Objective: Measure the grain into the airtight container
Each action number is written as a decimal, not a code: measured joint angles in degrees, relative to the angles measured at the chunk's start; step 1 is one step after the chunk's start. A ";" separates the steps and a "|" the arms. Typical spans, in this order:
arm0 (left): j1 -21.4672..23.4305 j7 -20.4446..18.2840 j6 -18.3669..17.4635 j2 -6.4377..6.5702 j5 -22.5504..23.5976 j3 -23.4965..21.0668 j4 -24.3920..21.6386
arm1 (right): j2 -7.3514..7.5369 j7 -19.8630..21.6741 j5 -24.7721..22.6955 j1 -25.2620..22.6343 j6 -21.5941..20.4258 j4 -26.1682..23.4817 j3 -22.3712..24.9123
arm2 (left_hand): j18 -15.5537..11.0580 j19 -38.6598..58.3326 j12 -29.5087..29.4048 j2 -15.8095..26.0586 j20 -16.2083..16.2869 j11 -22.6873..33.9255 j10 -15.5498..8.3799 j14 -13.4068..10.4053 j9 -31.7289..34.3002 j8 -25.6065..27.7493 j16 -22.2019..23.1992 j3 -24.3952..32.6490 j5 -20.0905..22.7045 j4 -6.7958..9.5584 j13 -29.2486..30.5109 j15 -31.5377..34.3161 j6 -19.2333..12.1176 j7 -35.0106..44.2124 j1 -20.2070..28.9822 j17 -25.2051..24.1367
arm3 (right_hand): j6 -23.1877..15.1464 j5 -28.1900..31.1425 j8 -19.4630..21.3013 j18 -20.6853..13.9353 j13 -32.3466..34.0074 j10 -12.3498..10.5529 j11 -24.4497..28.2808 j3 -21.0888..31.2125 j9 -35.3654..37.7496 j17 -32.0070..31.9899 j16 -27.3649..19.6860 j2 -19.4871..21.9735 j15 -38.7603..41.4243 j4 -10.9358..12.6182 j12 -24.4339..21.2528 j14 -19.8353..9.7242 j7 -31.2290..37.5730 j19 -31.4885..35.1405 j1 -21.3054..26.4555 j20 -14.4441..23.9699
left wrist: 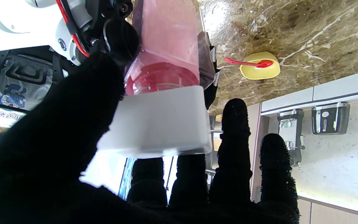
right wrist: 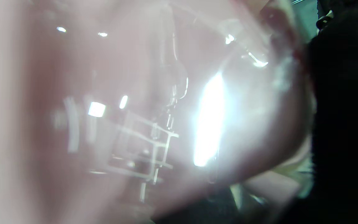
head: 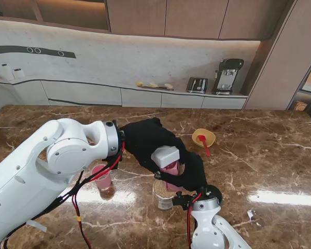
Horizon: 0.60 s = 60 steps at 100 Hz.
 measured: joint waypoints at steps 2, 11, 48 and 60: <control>0.07 0.00 0.04 0.00 -0.01 -0.08 -0.02 | -0.01 0.01 0.01 0.01 0.00 0.00 0.00 | 0.02 0.01 -0.06 0.01 -0.01 -0.04 -0.12 0.00 -0.15 -0.01 0.00 -0.01 -0.08 0.00 0.00 0.00 -0.02 0.00 0.00 0.00 | 0.00 0.00 0.00 0.00 0.00 0.00 0.00 0.00 0.00 0.00 0.00 0.00 0.00 0.00 0.00 0.00 0.00 0.00 0.00 0.00; 0.22 -0.13 0.90 0.00 -0.74 -0.24 -0.09 | -0.03 0.02 0.03 0.06 0.02 -0.03 0.00 | 0.13 0.55 -0.02 0.02 -0.02 0.06 -0.42 0.00 -0.59 -0.09 0.00 -0.01 -0.02 0.00 -0.01 0.01 -0.04 0.00 0.00 0.04 | 0.00 0.00 0.00 0.00 0.00 0.00 0.00 0.00 0.00 0.00 0.00 0.00 0.00 0.00 0.00 0.00 0.00 0.00 0.00 0.00; 0.64 -0.59 1.96 0.00 -1.63 -1.06 -0.46 | -0.08 -0.11 0.08 0.10 0.02 -0.08 0.18 | 0.17 0.65 -6.34 0.61 -1.35 -1.75 -2.12 0.00 -2.00 -1.45 -1.92 -0.04 -0.44 0.01 -0.20 0.00 -0.06 -0.84 0.00 0.05 | 0.00 -0.02 0.00 0.00 0.00 0.00 0.00 0.00 0.00 0.00 0.00 0.00 0.02 0.00 0.00 0.00 0.00 0.01 0.00 0.00; 1.01 -0.81 2.05 0.01 -1.44 -1.52 -0.73 | -0.08 -0.11 0.12 0.12 0.02 -0.08 0.19 | 0.17 0.65 -9.21 0.66 -1.39 -3.10 -2.47 0.00 -2.02 -2.09 -2.47 -0.04 -0.45 0.01 -0.20 -0.05 -0.06 -2.06 0.00 0.05 | 0.00 -0.03 0.00 0.00 0.00 0.00 0.00 0.00 0.00 0.00 0.00 0.00 0.04 0.00 0.00 0.00 0.00 0.01 0.00 0.00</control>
